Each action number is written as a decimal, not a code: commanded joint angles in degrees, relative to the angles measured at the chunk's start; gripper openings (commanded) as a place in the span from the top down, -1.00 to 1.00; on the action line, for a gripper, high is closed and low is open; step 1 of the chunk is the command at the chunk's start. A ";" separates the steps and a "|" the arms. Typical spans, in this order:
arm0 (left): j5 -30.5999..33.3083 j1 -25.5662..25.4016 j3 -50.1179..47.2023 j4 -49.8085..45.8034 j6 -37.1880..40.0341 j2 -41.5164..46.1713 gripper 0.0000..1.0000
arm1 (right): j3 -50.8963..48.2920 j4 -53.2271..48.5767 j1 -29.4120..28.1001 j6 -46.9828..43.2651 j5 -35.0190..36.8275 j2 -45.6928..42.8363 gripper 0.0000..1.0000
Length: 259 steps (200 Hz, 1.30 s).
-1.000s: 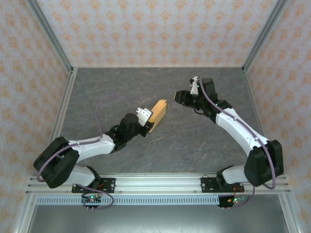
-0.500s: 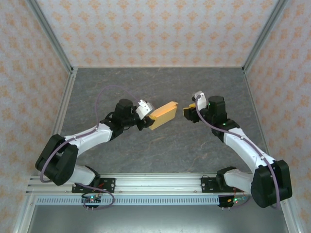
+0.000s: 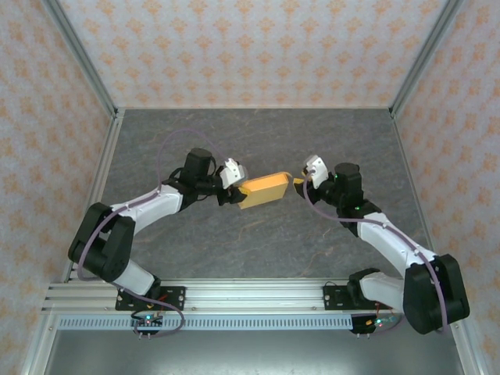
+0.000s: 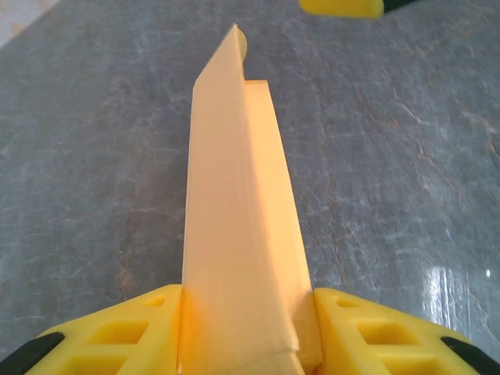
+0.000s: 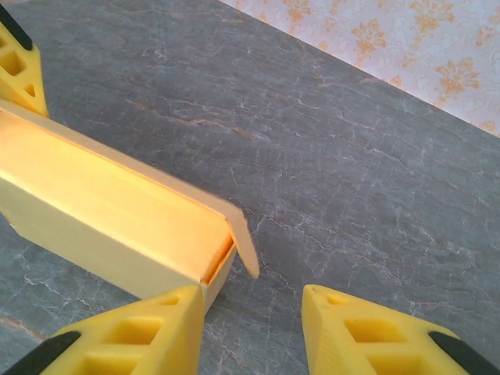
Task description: Fold the paper box
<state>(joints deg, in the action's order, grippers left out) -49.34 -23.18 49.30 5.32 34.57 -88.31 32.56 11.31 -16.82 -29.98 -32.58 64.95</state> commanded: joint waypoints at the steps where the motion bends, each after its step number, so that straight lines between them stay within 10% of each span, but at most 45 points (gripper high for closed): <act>1: -3.92 0.80 3.27 -3.42 4.67 -1.91 0.15 | 0.82 -0.33 -0.01 -5.26 -1.35 0.65 0.26; 162: -4.45 1.27 8.30 -9.40 10.11 -8.02 0.09 | 13.85 -20.48 -0.06 -8.81 -5.94 10.16 0.31; 259: -4.34 1.26 9.41 -10.85 10.31 -8.63 0.08 | 17.04 -22.06 -0.14 -9.14 -6.97 14.23 0.71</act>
<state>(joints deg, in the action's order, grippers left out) -52.53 -22.35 56.64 -3.70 43.66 -96.18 47.86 -9.91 -16.93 -38.70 -38.17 79.02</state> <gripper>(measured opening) 0.461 0.172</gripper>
